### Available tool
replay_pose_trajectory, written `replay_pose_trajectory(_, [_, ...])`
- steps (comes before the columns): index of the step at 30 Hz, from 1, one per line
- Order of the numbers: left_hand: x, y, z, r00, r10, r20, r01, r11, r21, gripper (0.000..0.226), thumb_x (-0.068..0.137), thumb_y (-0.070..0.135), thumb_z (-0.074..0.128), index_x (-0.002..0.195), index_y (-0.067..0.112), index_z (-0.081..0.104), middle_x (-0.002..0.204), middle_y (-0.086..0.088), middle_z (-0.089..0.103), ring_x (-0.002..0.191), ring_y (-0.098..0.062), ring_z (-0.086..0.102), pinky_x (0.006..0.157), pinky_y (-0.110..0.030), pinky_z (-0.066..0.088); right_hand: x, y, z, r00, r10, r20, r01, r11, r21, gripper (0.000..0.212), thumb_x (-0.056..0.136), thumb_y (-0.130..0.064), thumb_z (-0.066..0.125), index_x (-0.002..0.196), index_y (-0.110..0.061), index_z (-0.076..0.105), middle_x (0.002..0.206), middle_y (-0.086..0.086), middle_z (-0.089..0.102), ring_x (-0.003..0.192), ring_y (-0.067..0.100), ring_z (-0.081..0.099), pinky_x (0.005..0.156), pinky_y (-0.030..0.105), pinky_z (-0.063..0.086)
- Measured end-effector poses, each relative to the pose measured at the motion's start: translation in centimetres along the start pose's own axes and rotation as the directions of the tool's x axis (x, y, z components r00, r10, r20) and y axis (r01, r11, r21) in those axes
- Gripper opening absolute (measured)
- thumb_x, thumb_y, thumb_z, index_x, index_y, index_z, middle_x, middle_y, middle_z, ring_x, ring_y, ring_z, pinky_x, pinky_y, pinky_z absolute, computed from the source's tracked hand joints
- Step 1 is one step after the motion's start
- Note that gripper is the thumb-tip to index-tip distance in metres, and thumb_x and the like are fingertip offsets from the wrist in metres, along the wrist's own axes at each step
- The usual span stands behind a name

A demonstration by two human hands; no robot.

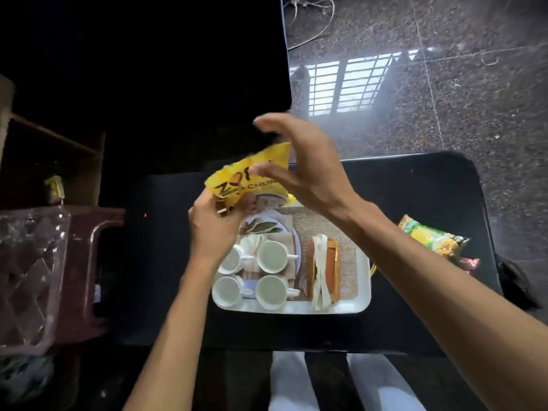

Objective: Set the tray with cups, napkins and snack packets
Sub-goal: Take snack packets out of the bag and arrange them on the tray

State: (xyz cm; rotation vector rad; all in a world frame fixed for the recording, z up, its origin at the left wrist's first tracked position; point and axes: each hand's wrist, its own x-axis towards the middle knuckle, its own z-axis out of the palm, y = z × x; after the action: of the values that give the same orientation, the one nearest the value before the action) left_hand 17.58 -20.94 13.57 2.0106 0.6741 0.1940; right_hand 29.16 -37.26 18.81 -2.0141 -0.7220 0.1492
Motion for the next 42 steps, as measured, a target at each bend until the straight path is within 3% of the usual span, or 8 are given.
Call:
replay_pose_trajectory(5, [4.0,-6.0,-2.5,0.968,-0.191,0.162,0.218,0.961,-0.168,0.039,0.082,0.042,0.082,0.113,0.033,0.061,0.1,0.012,0.08,0.093,0.0,0.075,0.07,-0.015,0.059,-0.6,2.7,6.8,0.808,0.508,0.299,-0.573,0.796,0.195,0.08,0.079,-0.033,0.084,0.146,-0.014,0.045,0.136,0.007,0.062,0.117,0.017,0.062,0.098,0.031,0.051])
replay_pose_trajectory(8, [5.4,-9.2,-2.6,0.949,-0.229,0.216,0.254,0.963,-0.095,0.031,0.087,0.039,0.079,0.107,0.043,0.057,0.108,0.011,0.075,0.096,0.005,0.073,0.072,-0.019,0.062,-1.2,4.4,11.4,0.779,0.559,0.285,-0.611,0.78,0.139,0.044,0.084,-0.025,0.081,0.122,-0.012,0.062,0.11,-0.003,0.071,0.092,0.008,0.068,0.09,0.04,0.059])
replay_pose_trajectory(14, [6.5,-13.2,-2.0,0.955,-0.272,0.119,0.265,0.961,0.072,0.028,0.085,0.042,0.079,0.105,0.032,0.064,0.101,0.012,0.072,0.102,-0.011,0.07,0.091,-0.039,0.06,-2.1,6.7,17.4,0.711,0.687,0.151,-0.7,0.712,0.058,0.042,0.08,-0.028,0.083,0.115,-0.01,0.068,0.113,0.006,0.072,0.1,0.02,0.067,0.089,0.04,0.057])
replay_pose_trajectory(19, [7.2,-13.7,-1.2,0.963,-0.239,0.121,0.204,0.947,0.246,0.029,0.089,0.05,0.07,0.105,0.026,0.072,0.102,0.006,0.075,0.114,-0.026,0.061,0.073,-0.01,0.027,-2.5,7.5,18.7,0.712,0.702,0.012,-0.702,0.712,0.017,0.044,0.08,-0.028,0.084,0.114,-0.008,0.065,0.111,0.007,0.071,0.095,0.018,0.065,0.078,0.024,0.054])
replay_pose_trajectory(23, [7.1,-13.4,-1.7,0.935,-0.313,0.168,0.275,0.937,0.215,0.049,0.089,0.052,0.07,0.128,0.022,0.067,0.118,0.003,0.073,0.112,-0.019,0.065,0.092,-0.03,0.051,-2.7,6.9,17.8,0.697,0.716,-0.027,-0.713,0.697,0.077,0.059,0.079,-0.027,0.085,0.127,-0.006,0.056,0.116,0.009,0.068,0.099,0.019,0.065,0.083,0.03,0.057])
replay_pose_trajectory(30, [2.4,-9.6,-1.9,0.958,-0.161,-0.236,0.185,0.979,0.081,0.02,0.096,0.03,0.059,0.113,0.026,0.067,0.109,0.004,0.061,0.074,0.01,0.058,0.075,-0.022,0.054,-8.5,5.7,8.3,0.703,0.69,-0.172,-0.687,0.722,0.088,0.033,0.086,-0.025,0.078,0.116,-0.013,0.067,0.107,-0.005,0.07,0.093,0.007,0.068,0.078,0.012,0.053])
replay_pose_trajectory(37, [-4.7,-0.3,9.2,0.946,0.233,0.224,-0.233,0.972,-0.027,0.01,0.094,0.01,0.064,0.097,0.014,0.072,0.094,-0.001,0.071,0.085,-0.013,0.065,0.076,-0.019,0.05,-20.2,9.5,-6.0,0.304,0.691,-0.656,-0.871,0.48,0.103,0.025,0.087,-0.03,0.072,0.11,-0.023,0.065,0.106,0.004,0.069,0.076,-0.001,0.06,0.068,-0.002,0.037])
replay_pose_trajectory(42, [-8.3,4.2,19.2,0.82,0.112,0.562,-0.151,0.988,0.024,0.01,0.096,0.018,0.064,0.102,0.018,0.073,0.092,0.005,0.072,0.083,-0.013,0.066,0.073,-0.031,0.054,-23.4,13.4,-9.0,0.196,0.82,-0.537,-0.955,0.284,0.084,0.056,0.088,-0.044,0.071,0.132,-0.014,0.053,0.132,0.011,0.055,0.093,0.016,0.061,0.084,0.025,0.04])
